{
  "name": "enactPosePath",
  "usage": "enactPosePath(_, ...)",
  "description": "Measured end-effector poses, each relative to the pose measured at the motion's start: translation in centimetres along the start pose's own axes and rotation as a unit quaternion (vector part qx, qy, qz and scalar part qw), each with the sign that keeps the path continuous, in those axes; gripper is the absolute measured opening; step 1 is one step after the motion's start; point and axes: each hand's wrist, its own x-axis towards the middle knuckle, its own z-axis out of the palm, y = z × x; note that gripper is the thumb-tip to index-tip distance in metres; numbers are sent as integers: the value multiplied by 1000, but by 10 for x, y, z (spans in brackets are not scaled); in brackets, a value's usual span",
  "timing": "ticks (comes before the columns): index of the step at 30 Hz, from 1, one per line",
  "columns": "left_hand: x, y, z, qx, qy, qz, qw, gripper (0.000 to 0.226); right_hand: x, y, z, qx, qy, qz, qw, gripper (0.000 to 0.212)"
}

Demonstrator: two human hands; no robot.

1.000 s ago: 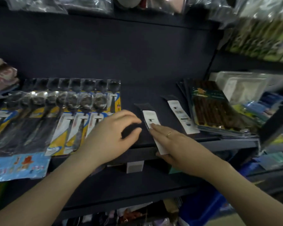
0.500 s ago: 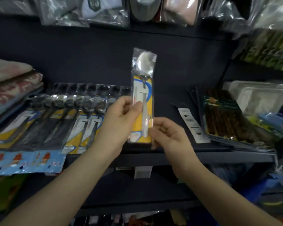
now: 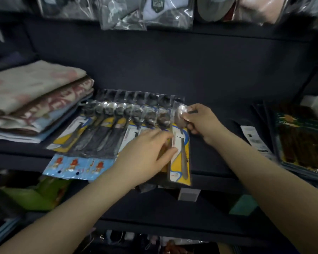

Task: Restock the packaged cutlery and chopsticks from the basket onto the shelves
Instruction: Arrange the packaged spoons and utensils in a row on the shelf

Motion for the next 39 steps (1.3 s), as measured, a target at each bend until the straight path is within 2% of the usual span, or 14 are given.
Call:
enactPosePath(4, -2, -24, -8, 70, -115, 27, 990, 83, 24, 16, 5, -139, 64, -36, 988, 3)
enactPosePath(6, -2, -31, -9, 87, -178, 25, 980, 99, 29, 18, 8, -175, 65, -48, 981, 2)
enactPosePath(8, -2, -35, -8, 101, -207, 39, 972, 100, 31, 19, 10, -190, 53, -49, 979, 3)
enactPosePath(11, -3, -39, -2, 113, -219, 54, 968, 105, 31, 17, 9, -207, 39, -64, 975, 2)
enactPosePath(17, 3, -42, 2, 97, -217, 42, 970, 90, 35, 12, 5, -111, 54, -83, 989, 7)
enactPosePath(20, 4, -44, 0, 88, -217, 53, 971, 87, 35, 13, 12, -189, 27, -90, 977, 5)
enactPosePath(23, 4, -46, -1, 79, -222, 54, 970, 85, 34, 13, 19, -238, 36, -93, 966, 4)
enactPosePath(26, 7, -49, -1, 75, -216, 59, 972, 93, 31, 9, 20, -280, 48, -101, 953, 23)
enactPosePath(28, 8, -50, 0, 76, -212, 58, 973, 89, 24, 6, 14, -281, 47, -111, 952, 35)
enactPosePath(30, 9, -51, 0, 80, -207, 54, 974, 90, 10, 4, 0, -293, 56, -123, 946, 39)
enactPosePath(32, 8, -50, -1, 92, -190, 60, 976, 97, -7, 7, -19, -356, 76, -146, 920, 40)
enactPosePath(34, 5, -42, -4, 99, -160, 70, 980, 96, -20, 15, -41, -461, 105, -112, 874, 47)
enactPosePath(37, 6, -21, -11, 66, -82, 113, 988, 81, -28, 26, -65, -587, 121, 65, 798, 61)
enactPosePath(39, 11, -10, -10, 36, -46, 137, 989, 69, -30, 30, -70, -577, 109, 149, 796, 65)
